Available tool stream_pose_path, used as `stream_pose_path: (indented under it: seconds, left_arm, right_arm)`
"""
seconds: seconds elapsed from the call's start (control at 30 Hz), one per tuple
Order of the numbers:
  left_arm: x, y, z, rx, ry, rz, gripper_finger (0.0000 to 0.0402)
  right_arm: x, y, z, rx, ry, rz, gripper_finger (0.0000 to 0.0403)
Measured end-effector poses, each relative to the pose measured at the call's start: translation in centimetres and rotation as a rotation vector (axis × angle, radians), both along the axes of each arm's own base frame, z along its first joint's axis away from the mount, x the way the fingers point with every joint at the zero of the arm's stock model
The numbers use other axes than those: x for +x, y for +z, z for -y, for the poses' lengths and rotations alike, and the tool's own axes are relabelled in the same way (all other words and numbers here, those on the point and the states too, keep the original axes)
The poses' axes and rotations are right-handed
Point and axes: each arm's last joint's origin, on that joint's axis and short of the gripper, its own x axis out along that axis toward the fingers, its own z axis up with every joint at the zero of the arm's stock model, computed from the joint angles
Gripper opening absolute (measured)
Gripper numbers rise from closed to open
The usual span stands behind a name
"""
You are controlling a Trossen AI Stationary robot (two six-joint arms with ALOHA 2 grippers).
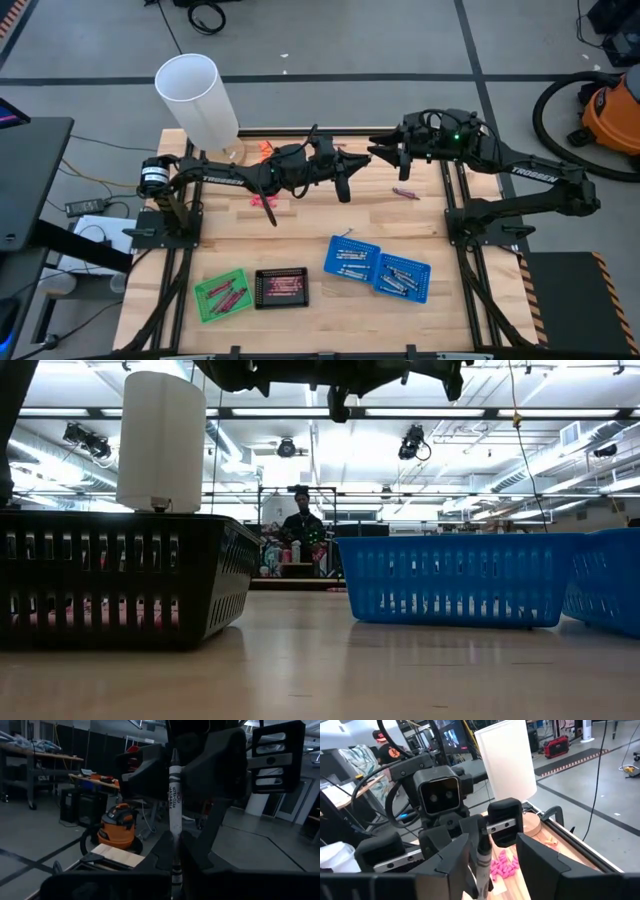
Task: Sort crayons
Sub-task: Put the black crayon into the right blue bin
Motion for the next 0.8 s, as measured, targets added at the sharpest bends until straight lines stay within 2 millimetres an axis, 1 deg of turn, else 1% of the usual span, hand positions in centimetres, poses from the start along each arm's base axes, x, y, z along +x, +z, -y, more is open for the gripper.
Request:
stream_pose_path:
  seconds: [0.1,0.37,0.47,0.6,0.8]
  left_arm:
    - [0.0,0.0,0.0,-0.002,0.001,0.002,0.0014]
    - [0.0,0.0,-0.1,-0.009,0.022,0.004,0.0014]
    - [0.0,-0.1,-0.1,-0.009,0.023,-0.004,0.002]
    - [0.0,-0.3,-0.1,-0.01,0.036,-0.033,0.0046]
    - [0.1,-1.2,0.1,-0.015,0.044,-0.123,0.0116]
  right_arm:
    - [0.0,0.0,0.0,0.001,0.017,0.0,0.0147]
    - [0.0,-0.3,-0.1,0.003,0.029,-0.027,0.0062]
    - [0.0,-0.5,-0.1,0.009,0.029,-0.046,0.0036]
    - [0.0,-0.7,-0.1,0.016,0.029,-0.067,0.0031]
    - [-0.1,-1.2,-0.1,0.043,0.023,-0.116,0.004]
